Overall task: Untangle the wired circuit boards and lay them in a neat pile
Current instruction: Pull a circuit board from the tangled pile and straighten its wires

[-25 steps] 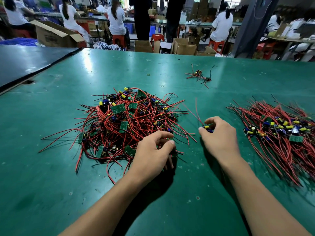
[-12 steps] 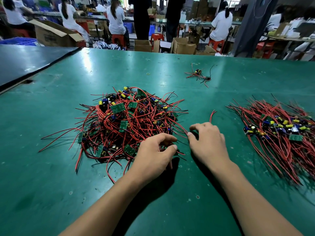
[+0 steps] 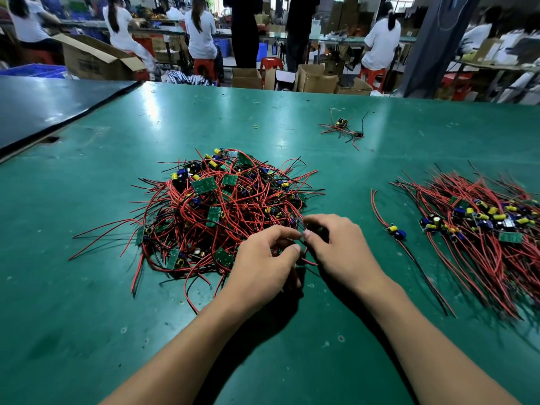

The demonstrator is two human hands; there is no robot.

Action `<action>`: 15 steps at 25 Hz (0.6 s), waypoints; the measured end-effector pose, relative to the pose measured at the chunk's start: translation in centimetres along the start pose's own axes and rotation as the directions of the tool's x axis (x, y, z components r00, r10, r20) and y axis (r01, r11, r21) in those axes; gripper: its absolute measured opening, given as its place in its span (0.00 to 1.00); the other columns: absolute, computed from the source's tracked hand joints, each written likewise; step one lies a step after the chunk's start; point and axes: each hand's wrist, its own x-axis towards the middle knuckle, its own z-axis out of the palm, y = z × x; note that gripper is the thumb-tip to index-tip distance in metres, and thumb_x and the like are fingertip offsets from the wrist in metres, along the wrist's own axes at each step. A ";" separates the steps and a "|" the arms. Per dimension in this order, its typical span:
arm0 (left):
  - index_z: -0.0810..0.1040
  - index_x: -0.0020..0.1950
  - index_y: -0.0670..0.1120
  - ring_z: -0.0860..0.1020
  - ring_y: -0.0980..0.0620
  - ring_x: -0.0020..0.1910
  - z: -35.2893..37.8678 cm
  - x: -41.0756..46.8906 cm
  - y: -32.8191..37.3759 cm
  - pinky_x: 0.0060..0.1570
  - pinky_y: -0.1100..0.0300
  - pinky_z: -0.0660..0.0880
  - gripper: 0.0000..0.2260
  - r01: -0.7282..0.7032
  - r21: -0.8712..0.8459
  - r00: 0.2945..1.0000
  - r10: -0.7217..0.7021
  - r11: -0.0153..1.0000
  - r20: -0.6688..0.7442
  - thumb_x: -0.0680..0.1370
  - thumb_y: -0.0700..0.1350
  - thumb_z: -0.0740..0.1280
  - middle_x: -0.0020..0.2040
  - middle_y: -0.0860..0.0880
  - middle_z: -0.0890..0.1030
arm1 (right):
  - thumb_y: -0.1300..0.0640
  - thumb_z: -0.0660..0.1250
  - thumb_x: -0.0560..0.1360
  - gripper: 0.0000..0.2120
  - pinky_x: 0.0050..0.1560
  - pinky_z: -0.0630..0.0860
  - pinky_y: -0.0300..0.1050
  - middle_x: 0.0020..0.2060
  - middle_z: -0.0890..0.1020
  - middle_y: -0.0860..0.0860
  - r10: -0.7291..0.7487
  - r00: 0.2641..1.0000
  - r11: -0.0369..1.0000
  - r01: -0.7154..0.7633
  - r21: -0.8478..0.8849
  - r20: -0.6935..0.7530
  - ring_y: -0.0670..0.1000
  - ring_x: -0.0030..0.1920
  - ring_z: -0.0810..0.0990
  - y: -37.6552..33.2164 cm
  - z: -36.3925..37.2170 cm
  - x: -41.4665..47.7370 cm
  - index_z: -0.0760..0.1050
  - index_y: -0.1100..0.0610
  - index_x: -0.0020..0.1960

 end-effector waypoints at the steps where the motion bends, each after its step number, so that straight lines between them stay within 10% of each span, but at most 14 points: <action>1: 0.80 0.52 0.49 0.83 0.44 0.28 0.0 0.0 0.0 0.28 0.59 0.76 0.07 0.009 -0.024 1.000 -0.009 1.000 0.003 0.78 0.38 0.67 0.44 0.51 0.85 | 0.56 0.71 0.77 0.14 0.56 0.75 0.45 0.46 0.85 0.45 0.037 0.999 0.993 -0.038 0.108 0.003 0.49 0.50 0.81 0.2 -0.2 0.1 0.81 0.51 0.62; 4: 0.79 0.57 0.48 0.83 0.42 0.30 0.1 -0.1 0.1 0.33 0.53 0.81 0.09 0.039 -0.081 0.999 -0.037 0.996 0.016 0.79 0.39 0.66 0.50 0.50 0.85 | 0.63 0.72 0.75 0.12 0.44 0.76 0.40 0.37 0.83 0.45 0.120 0.991 0.920 -0.133 0.369 0.056 0.47 0.37 0.79 0.0 -0.7 0.3 0.82 0.53 0.56; 8: 0.77 0.62 0.48 0.83 0.41 0.31 0.3 0.0 0.1 0.33 0.49 0.81 0.11 0.060 -0.124 0.998 -0.058 0.990 0.021 0.80 0.40 0.66 0.45 0.42 0.85 | 0.66 0.71 0.73 0.09 0.31 0.69 0.36 0.34 0.79 0.49 0.239 0.945 0.485 -0.315 0.816 0.223 0.45 0.29 0.72 -0.6 -1.9 0.5 0.84 0.56 0.49; 15: 0.78 0.59 0.48 0.81 0.40 0.29 0.3 0.3 0.1 0.31 0.51 0.79 0.09 0.047 -0.190 0.999 -0.044 0.981 0.021 0.83 0.45 0.59 0.44 0.39 0.83 | 0.65 0.72 0.65 0.21 0.38 0.76 0.39 0.42 0.84 0.57 -0.037 0.812 0.325 -0.541 0.776 0.582 0.49 0.36 0.81 -0.2 -3.5 0.2 0.81 0.61 0.58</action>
